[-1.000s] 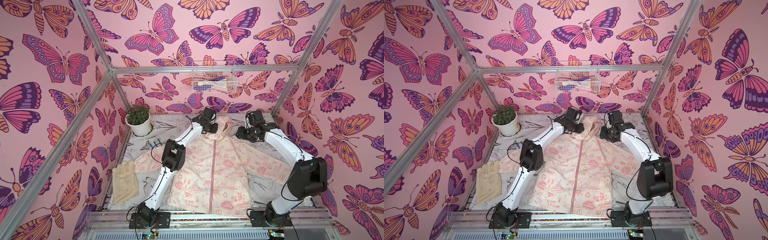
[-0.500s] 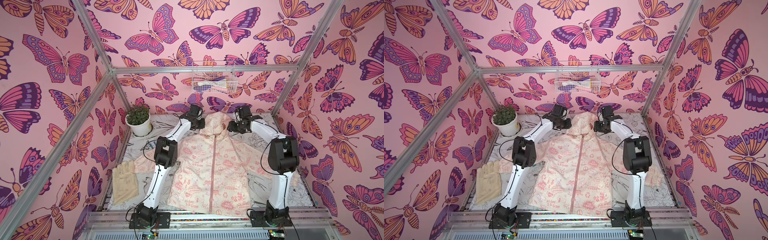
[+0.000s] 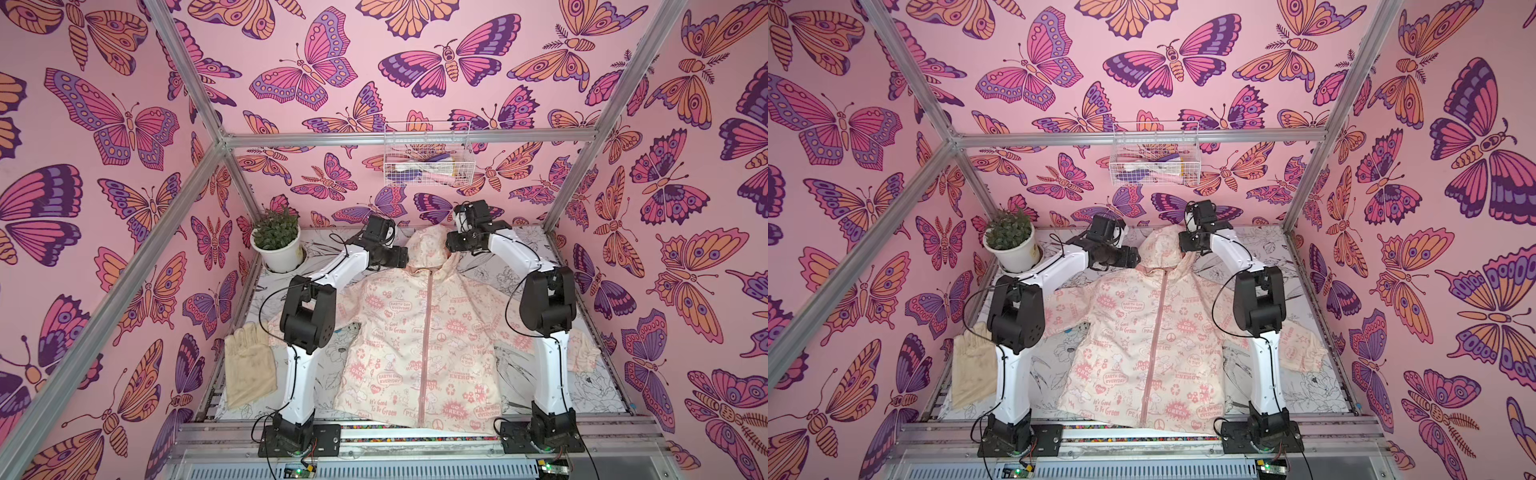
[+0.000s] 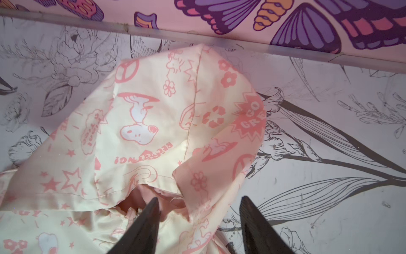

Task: Unzip the jacket
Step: Flatten out the jacket at the center of the board.

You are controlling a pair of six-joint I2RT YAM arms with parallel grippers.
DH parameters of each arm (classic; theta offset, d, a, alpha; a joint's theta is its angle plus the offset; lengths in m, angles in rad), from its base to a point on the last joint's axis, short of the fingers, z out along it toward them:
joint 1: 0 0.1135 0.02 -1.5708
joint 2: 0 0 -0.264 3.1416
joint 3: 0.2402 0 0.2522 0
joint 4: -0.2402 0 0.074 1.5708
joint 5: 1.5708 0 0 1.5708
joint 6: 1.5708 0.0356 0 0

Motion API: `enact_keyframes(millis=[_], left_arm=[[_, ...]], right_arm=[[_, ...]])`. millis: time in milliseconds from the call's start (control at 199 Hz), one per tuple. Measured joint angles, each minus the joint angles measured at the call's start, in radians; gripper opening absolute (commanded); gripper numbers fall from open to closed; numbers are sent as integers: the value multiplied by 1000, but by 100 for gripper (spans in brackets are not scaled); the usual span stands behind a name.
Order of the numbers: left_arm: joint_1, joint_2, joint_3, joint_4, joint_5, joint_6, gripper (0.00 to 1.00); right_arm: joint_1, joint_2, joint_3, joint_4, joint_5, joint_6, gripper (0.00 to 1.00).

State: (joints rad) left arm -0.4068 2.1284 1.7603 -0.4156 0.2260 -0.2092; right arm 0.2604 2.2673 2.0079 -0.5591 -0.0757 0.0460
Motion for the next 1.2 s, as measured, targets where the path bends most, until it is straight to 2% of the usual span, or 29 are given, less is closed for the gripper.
enact_keyframes(millis=[186,381,747,938,1018,1098,1204], left_arm=[[-4,-26,-89,61,-1,31,80],[-34,-2,-71,77,-9,69,78],[-57,227,193,26,-50,62,60],[-57,294,300,-30,-124,56,33],[-57,309,352,-39,-163,52,26],[-55,315,398,-45,-195,35,24],[-49,315,461,-48,-227,8,25]], right_arm=[[31,53,49,-26,74,-73,53],[37,109,126,-57,168,-121,48],[37,142,178,-92,339,-155,27],[37,143,178,-97,384,-159,5],[36,142,177,-101,400,-142,0],[32,135,157,-98,406,-111,0],[19,84,40,-78,396,-52,0]])
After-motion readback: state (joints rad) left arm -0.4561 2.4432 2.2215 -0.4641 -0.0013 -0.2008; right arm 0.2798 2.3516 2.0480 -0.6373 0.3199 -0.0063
